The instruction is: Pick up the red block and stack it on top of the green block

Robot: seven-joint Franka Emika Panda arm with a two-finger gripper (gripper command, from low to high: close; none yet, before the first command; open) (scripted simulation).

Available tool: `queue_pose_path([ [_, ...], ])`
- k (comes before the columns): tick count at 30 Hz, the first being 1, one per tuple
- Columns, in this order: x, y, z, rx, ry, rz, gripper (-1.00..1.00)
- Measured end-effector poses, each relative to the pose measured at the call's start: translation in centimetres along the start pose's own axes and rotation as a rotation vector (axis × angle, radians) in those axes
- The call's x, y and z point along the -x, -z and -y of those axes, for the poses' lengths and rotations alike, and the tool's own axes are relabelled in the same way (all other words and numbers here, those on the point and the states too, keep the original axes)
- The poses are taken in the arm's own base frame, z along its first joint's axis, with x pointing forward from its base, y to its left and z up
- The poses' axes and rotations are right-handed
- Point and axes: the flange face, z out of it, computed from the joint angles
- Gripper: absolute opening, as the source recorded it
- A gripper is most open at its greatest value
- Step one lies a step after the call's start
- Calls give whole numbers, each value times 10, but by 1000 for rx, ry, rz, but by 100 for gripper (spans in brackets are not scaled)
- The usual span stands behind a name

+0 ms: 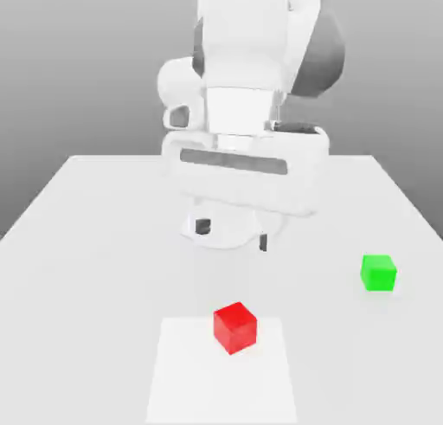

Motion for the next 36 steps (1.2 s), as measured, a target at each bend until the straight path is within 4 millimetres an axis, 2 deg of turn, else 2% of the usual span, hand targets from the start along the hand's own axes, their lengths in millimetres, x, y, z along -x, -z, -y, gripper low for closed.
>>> queue_pose_path([
  [3,3,-52,-38,104,-134,13,0],
  [5,5,-78,-60,157,-205,17,0],
  [13,9,-139,-76,176,-233,18,0],
  [14,9,-145,-79,177,-232,18,-100],
  [21,9,-146,-79,175,-232,18,-100],
  [30,13,-86,-69,175,-218,17,-100],
  [33,62,-70,-72,169,-147,29,-100],
  [36,121,-54,-88,165,-57,41,-100],
])
